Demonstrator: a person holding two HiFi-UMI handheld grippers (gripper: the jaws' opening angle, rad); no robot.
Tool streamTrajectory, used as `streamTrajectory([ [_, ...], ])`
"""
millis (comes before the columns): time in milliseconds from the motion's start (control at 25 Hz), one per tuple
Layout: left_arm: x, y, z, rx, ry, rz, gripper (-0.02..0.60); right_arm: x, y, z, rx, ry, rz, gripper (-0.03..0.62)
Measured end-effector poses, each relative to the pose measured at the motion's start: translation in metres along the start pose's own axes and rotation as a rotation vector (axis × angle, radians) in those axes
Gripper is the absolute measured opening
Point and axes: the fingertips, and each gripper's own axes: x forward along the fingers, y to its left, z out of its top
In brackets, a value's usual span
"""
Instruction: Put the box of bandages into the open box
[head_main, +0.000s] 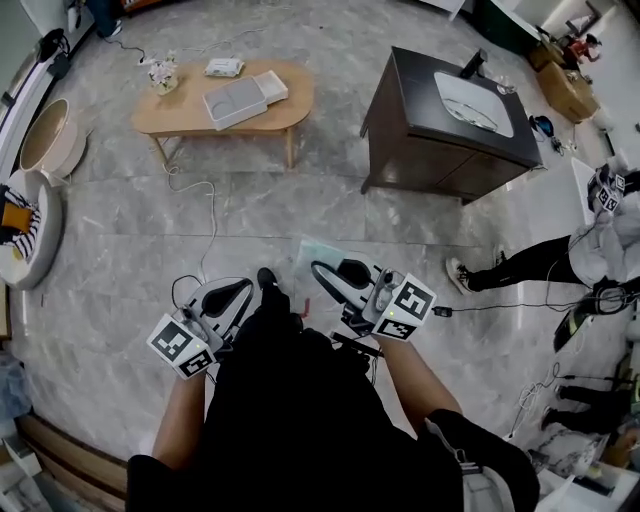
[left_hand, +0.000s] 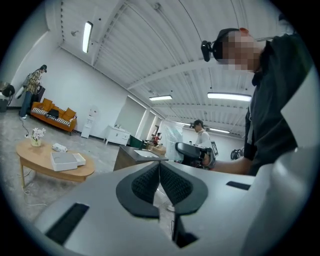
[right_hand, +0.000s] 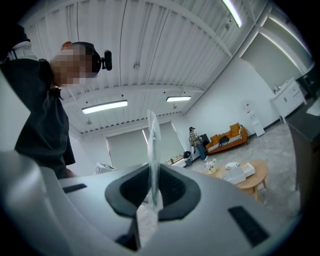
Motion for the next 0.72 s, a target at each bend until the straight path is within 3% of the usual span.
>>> streamTrajectory([
  [320, 0.035, 0.025, 0.019, 0.005, -0.029, -0.051, 0.017, 0.004, -0.032, 0.007, -0.010, 0.025, -0.039, 0.034],
  [480, 0.048, 0.058, 0.024, -0.022, -0.038, -0.042, 0.017, 0.019, -0.061, 0.022, -0.025, 0.016, -0.054, 0.034],
  [720, 0.079, 0.121, 0.063, -0.035, -0.092, -0.036, 0.017, 0.056, -0.115, 0.044, -0.024, 0.044, -0.073, 0.034],
])
